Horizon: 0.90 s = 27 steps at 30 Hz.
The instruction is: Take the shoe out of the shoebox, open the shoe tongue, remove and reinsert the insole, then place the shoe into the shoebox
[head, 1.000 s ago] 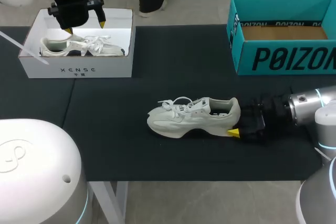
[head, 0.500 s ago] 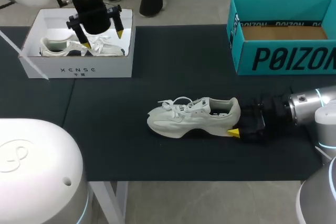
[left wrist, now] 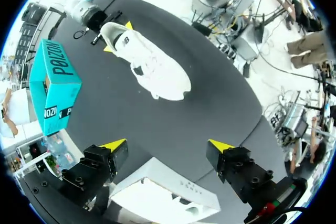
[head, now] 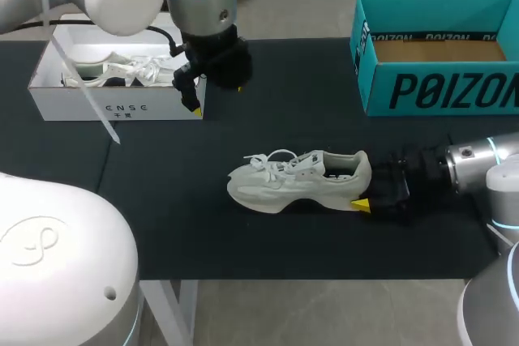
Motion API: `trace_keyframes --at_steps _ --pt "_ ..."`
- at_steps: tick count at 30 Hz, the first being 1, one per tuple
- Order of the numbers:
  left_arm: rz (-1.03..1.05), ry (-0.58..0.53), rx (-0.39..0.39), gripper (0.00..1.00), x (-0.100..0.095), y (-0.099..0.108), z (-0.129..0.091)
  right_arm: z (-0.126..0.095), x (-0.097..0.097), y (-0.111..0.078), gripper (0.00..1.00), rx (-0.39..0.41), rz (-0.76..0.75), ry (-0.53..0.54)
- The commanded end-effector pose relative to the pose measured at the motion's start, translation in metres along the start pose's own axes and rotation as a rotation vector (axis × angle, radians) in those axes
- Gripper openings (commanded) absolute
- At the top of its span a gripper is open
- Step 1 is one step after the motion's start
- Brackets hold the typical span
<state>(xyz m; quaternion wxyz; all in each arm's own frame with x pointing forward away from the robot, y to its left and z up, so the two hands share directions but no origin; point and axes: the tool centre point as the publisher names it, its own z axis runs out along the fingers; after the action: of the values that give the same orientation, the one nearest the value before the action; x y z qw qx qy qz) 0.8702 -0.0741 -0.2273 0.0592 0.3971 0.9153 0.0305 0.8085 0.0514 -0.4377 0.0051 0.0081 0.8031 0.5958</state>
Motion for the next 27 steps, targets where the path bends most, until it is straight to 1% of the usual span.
trace_keyframes --at_steps 1,14,15,18,19,20,21,22,23,24,26,27 --pt "0.001 0.030 -0.003 1.00 -0.006 0.001 0.000 0.004 0.001 -0.005 0.00 0.002 0.000 0.000" --pt "0.001 0.030 -0.003 1.00 -0.006 0.001 0.000 0.004 0.001 -0.005 0.00 0.002 0.000 0.000" --pt "-0.111 0.032 -0.028 1.00 -0.009 0.000 0.002 0.004 0.001 -0.005 0.00 0.002 0.000 0.000" --pt "-0.390 0.043 -0.040 1.00 -0.005 -0.016 0.010 0.004 0.001 -0.005 0.00 0.002 0.000 0.000" --pt "-0.479 0.043 -0.031 1.00 -0.003 -0.020 0.013 0.004 0.001 -0.005 0.00 0.002 0.000 0.000" --pt "-0.543 0.038 0.011 1.00 0.003 -0.026 0.016 0.004 0.001 -0.005 0.00 0.002 0.000 0.000" --pt "-0.666 0.064 -0.010 1.00 0.006 -0.030 0.019 0.004 0.001 -0.005 0.00 0.002 0.000 0.000" --pt "-0.749 0.062 -0.004 1.00 0.010 -0.032 0.022 0.004 0.001 -0.005 0.00 0.002 0.000 0.000" --pt "-0.803 0.068 0.062 1.00 0.016 -0.036 0.024 0.004 0.001 -0.005 0.00 0.002 0.000 0.000" --pt "-0.918 0.074 0.099 1.00 0.021 -0.037 0.026 0.004 0.001 -0.005 0.00 0.002 0.000 0.000" --pt "-1.025 0.054 0.130 1.00 0.033 -0.041 0.028 0.004 0.001 -0.005 0.00 0.002 0.000 0.000" --pt "-1.113 0.068 0.146 1.00 0.038 -0.042 0.028 0.004 0.001 -0.005 0.00 0.002 0.000 0.000"
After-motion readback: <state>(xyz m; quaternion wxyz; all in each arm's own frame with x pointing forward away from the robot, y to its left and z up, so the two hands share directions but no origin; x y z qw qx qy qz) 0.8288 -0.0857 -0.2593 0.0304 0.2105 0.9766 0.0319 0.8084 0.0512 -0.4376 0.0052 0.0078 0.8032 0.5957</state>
